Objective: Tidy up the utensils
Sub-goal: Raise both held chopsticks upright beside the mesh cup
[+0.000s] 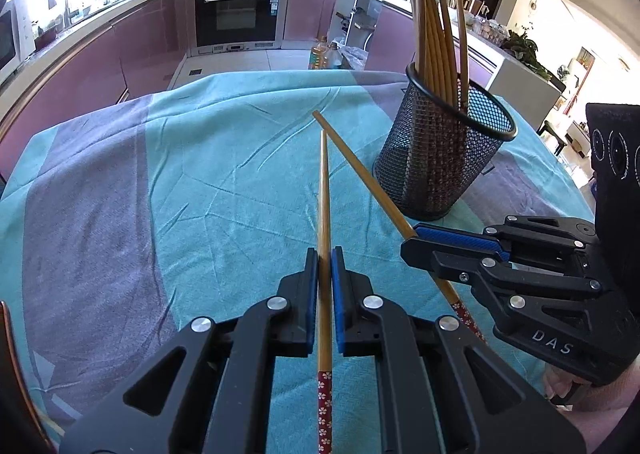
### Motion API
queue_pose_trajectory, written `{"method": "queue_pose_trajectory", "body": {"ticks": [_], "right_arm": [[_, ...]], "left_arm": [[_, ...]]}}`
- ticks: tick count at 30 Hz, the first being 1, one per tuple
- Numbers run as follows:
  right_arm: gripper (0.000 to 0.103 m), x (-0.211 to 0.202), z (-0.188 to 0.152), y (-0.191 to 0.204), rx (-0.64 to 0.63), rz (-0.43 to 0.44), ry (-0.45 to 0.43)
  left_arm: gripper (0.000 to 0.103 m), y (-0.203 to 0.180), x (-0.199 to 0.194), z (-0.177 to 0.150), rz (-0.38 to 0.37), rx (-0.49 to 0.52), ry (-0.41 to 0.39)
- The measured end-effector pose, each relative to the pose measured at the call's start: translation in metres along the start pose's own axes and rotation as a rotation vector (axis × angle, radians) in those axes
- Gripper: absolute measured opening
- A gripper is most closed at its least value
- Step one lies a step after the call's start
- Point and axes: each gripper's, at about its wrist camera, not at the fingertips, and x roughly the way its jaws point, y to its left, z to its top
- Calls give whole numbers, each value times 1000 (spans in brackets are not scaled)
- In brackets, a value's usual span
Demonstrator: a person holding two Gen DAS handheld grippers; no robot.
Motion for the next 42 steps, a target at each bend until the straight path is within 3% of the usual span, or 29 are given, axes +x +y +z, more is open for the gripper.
{"method": "queue_pose_trajectory", "body": {"ticks": [18, 30, 42], "right_arm": [[6, -50, 7, 0, -18, 30, -122], [6, -70, 13, -8, 1, 44, -168], [6, -86, 11, -13, 7, 32, -208]], "left_arm": [[8, 3, -49, 11, -74, -8, -85], [8, -8, -65, 18, -132, -5, -112], [8, -12, -76, 23, -143, 13, -140]]}}
